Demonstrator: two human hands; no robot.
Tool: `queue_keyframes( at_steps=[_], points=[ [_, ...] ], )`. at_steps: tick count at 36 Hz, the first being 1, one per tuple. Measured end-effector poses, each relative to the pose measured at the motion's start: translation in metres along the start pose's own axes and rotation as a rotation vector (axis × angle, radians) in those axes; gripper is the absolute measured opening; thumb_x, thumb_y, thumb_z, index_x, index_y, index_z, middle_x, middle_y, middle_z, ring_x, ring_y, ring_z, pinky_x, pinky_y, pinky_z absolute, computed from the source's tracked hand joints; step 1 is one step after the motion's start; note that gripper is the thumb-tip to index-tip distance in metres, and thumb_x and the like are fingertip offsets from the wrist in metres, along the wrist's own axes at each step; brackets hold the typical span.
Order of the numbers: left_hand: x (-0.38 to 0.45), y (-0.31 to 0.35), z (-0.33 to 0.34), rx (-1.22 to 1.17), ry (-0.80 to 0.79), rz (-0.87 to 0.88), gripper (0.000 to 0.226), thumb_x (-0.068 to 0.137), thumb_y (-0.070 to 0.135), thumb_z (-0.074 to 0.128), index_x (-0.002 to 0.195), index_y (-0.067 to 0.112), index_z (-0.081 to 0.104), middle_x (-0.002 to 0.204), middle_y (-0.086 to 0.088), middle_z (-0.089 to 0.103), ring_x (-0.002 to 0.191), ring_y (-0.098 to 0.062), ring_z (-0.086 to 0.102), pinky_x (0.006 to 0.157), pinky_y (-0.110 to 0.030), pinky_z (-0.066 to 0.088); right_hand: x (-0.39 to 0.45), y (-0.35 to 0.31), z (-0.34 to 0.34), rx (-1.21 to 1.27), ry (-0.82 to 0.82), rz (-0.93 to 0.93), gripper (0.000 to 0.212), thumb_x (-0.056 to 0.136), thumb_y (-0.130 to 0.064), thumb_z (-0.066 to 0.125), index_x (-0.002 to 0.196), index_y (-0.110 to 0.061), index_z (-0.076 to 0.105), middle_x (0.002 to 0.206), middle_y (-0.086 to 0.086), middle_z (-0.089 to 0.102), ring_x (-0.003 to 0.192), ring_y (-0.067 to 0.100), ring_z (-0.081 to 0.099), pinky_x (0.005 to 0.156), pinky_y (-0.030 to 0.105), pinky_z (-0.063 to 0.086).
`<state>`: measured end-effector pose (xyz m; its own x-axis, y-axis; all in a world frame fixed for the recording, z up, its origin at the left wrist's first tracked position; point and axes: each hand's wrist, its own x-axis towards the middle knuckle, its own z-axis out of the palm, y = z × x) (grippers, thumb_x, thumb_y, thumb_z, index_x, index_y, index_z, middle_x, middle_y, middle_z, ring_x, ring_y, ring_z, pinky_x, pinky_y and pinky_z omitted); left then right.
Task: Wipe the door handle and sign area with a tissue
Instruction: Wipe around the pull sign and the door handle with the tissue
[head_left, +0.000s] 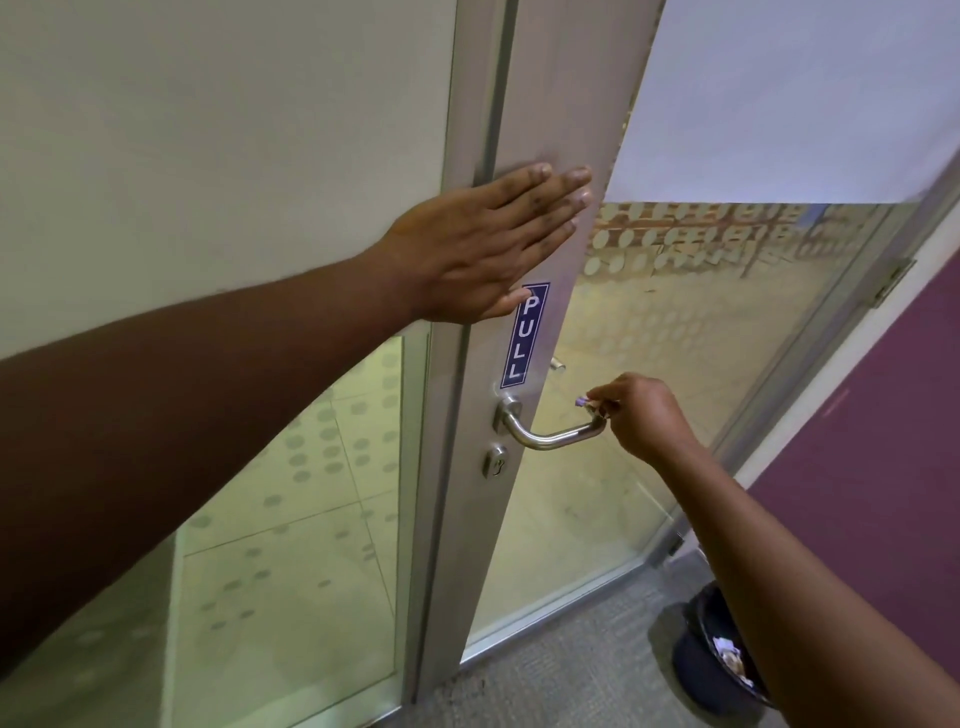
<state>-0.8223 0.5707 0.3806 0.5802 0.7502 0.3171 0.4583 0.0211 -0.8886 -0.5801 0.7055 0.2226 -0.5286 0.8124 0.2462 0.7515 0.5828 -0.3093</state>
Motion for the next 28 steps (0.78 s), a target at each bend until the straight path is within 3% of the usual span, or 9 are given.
queue_keyframes(
  at_steps=[4, 18, 23, 28],
  points=[
    [0.0, 0.0, 0.0, -0.009, -0.005, -0.002, 0.079, 0.104, 0.051, -0.002, 0.158, -0.007, -0.001, 0.167, -0.03, 0.001, 0.157, -0.042, 0.001, 0.128, -0.048, 0.013, -0.005, -0.003, 0.0, -0.105, -0.048, -0.029, 0.033, 0.089, 0.001, 0.061, 0.107, -0.02, 0.077, 0.094, 0.006, 0.063, 0.085, 0.025, 0.061, 0.068, 0.028, 0.042],
    [-0.001, 0.001, -0.002, 0.032, 0.02, 0.001, 0.08, 0.104, 0.052, 0.001, 0.159, -0.007, 0.002, 0.167, -0.029, 0.004, 0.157, -0.041, 0.004, 0.128, -0.048, 0.014, -0.039, -0.048, 0.023, -0.136, -0.002, -0.03, 0.031, 0.088, 0.002, 0.059, 0.109, -0.015, 0.075, 0.099, 0.008, 0.057, 0.081, 0.032, 0.062, 0.074, 0.036, 0.053],
    [-0.001, 0.001, -0.002, 0.035, 0.016, 0.001, 0.08, 0.104, 0.051, 0.0, 0.159, -0.008, 0.002, 0.167, -0.029, 0.005, 0.157, -0.041, 0.005, 0.128, -0.048, 0.015, -0.041, -0.068, 0.032, -0.145, -0.01, -0.068, 0.034, 0.081, 0.009, 0.053, 0.097, -0.012, 0.075, 0.091, 0.007, 0.055, 0.076, 0.029, 0.054, 0.081, 0.037, 0.049],
    [-0.001, 0.001, -0.002, 0.021, -0.01, -0.004, 0.08, 0.104, 0.052, 0.0, 0.159, -0.008, 0.0, 0.167, -0.03, 0.001, 0.157, -0.042, 0.002, 0.128, -0.048, 0.015, -0.037, -0.08, 0.036, -0.119, 0.003, -0.066, 0.026, 0.083, 0.0, 0.058, 0.097, -0.016, 0.072, 0.088, 0.006, 0.062, 0.073, 0.025, 0.058, 0.074, 0.034, 0.048]
  ],
)
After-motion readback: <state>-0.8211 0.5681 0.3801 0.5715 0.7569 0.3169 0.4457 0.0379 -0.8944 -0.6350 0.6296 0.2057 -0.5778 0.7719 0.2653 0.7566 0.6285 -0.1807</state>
